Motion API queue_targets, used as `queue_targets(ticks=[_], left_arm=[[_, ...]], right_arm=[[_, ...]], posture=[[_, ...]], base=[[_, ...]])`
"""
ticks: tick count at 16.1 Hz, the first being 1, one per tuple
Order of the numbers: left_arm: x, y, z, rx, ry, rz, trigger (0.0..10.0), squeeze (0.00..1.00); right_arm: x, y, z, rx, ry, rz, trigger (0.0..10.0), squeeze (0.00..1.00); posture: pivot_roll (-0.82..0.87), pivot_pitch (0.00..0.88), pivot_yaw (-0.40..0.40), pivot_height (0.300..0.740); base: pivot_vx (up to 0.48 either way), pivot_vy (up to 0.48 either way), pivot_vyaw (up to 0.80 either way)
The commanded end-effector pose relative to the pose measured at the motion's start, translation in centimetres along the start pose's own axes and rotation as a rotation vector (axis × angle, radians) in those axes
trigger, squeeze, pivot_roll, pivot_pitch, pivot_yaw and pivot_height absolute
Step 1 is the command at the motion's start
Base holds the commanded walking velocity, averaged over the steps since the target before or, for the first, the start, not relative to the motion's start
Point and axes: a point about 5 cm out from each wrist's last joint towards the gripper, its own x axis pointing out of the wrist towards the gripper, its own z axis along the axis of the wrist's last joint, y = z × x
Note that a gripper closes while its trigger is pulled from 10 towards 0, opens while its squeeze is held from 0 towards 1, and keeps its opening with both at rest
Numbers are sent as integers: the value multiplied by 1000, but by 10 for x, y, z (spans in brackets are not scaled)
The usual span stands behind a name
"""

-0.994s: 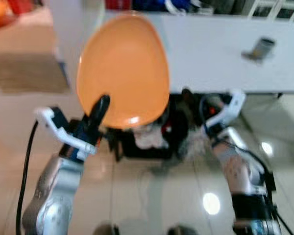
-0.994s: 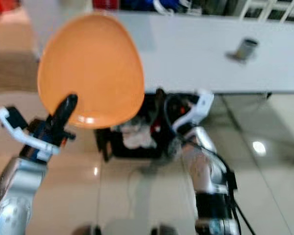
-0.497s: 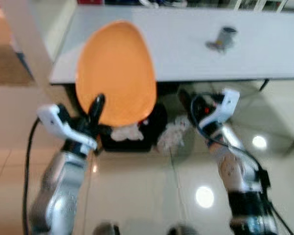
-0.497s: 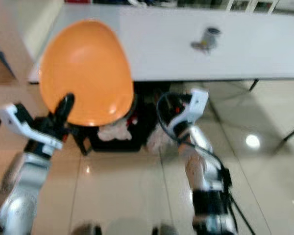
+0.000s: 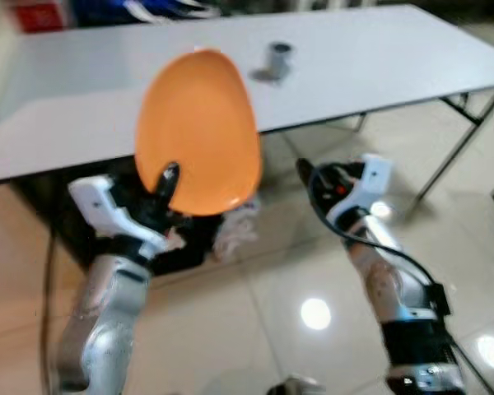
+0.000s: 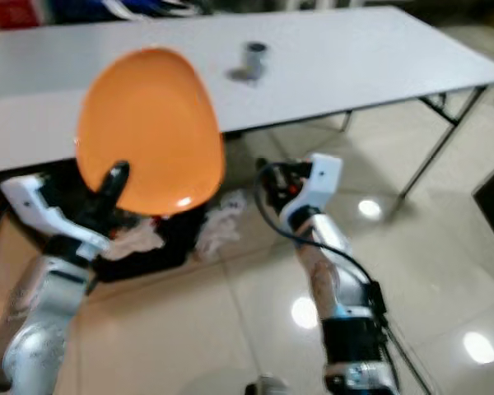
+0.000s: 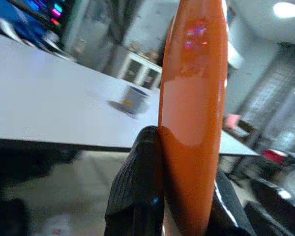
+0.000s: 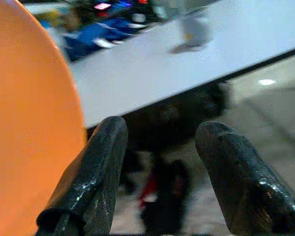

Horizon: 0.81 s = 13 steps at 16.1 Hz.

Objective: Setting the table

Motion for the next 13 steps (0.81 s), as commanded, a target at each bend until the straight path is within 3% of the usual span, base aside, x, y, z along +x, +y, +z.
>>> queue_targets(ticks=[1,7,13], left_arm=[[3,-7,14,36,-55,-36,10000,0],[17,-15,22,49,-81,-81,10000,0],[35,-24,11,24,-29,-141,10000,0]], right_arm=[[1,5,2,-6,-17,16,10000,0],[1,10,6,22,-51,63,10000,0],[3,12,8,-2,-58,58,10000,0]], posture=[[-91,117,-23,740],[-95,114,-23,740],[-105,99,-19,740]], base=[[480,0,0],[480,0,0],[480,0,0]])
